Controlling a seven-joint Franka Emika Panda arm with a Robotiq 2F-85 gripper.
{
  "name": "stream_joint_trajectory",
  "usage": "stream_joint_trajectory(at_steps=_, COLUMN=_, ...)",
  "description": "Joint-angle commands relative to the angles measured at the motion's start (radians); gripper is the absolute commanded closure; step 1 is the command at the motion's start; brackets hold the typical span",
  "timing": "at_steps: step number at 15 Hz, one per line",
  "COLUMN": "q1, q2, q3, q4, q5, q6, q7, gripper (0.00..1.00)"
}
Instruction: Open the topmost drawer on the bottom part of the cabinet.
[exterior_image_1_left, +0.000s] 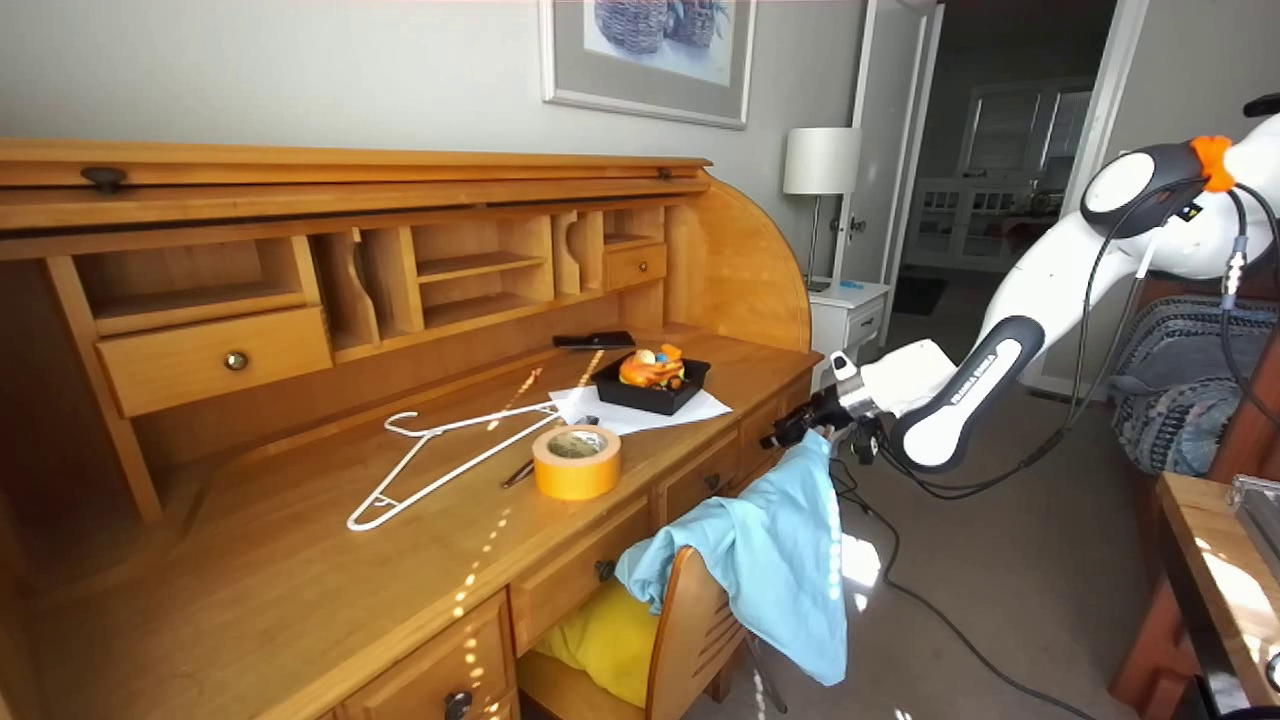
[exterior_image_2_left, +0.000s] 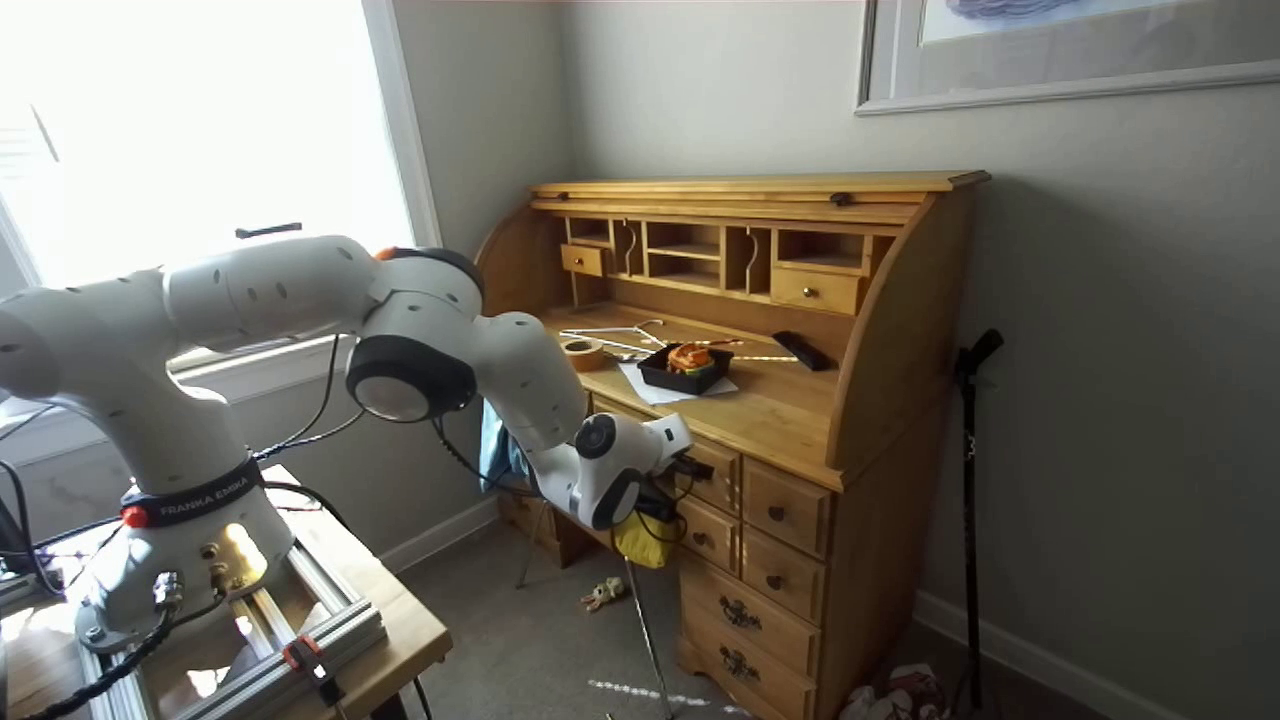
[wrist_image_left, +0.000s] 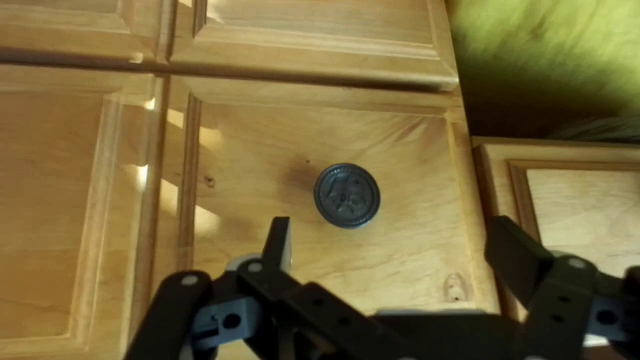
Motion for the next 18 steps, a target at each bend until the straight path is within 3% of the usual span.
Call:
stream_joint_trajectory(at_steps=1, q1=0.028, q2=-0.015, q3=-0.029, q4=-0.010, q5=0.046, q6=-0.005, q7=-0.008, gripper=0.00)
stream_joint_trajectory(at_steps=18, q1=0.077, q2=0.032, q3=-0.073, q4=0.086, q5=0.065, q6=-0.035, q7=-0.009, gripper=0.00)
